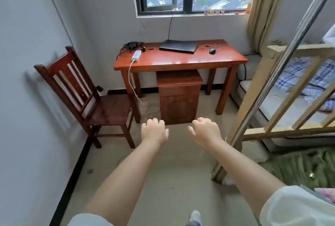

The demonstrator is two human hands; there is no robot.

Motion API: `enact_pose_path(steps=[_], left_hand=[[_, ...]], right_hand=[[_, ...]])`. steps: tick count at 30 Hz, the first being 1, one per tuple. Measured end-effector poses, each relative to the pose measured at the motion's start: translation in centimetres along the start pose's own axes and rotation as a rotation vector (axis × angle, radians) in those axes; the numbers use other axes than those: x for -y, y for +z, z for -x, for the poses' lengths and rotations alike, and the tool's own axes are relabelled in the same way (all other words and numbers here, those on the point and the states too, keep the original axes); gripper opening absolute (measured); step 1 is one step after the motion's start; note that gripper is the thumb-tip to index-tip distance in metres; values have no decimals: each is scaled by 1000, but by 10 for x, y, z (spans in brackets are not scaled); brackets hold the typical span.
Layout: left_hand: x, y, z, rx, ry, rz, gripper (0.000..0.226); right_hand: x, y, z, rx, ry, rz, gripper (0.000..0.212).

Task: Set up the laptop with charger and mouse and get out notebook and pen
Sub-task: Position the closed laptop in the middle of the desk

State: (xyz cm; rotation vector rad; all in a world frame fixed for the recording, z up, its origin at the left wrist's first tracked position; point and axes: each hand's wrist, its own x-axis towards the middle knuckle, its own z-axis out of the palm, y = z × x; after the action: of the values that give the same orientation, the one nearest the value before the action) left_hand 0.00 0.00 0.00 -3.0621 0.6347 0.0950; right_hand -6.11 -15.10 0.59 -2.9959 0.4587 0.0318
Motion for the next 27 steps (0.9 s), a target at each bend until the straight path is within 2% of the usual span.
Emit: enact_pose_path(steps=[8, 17, 27], left_hand=[[-18, 2, -222, 15, -41, 10, 37], [8, -1, -424, 88, -136, -35, 40], [11, -10, -693, 79, -12, -27, 39]], right_hand=[[-41, 13, -227, 2, -37, -2, 37], [-47, 16, -443, 86, -112, 3, 39], [-83, 8, -685, 22, 31, -53, 37]])
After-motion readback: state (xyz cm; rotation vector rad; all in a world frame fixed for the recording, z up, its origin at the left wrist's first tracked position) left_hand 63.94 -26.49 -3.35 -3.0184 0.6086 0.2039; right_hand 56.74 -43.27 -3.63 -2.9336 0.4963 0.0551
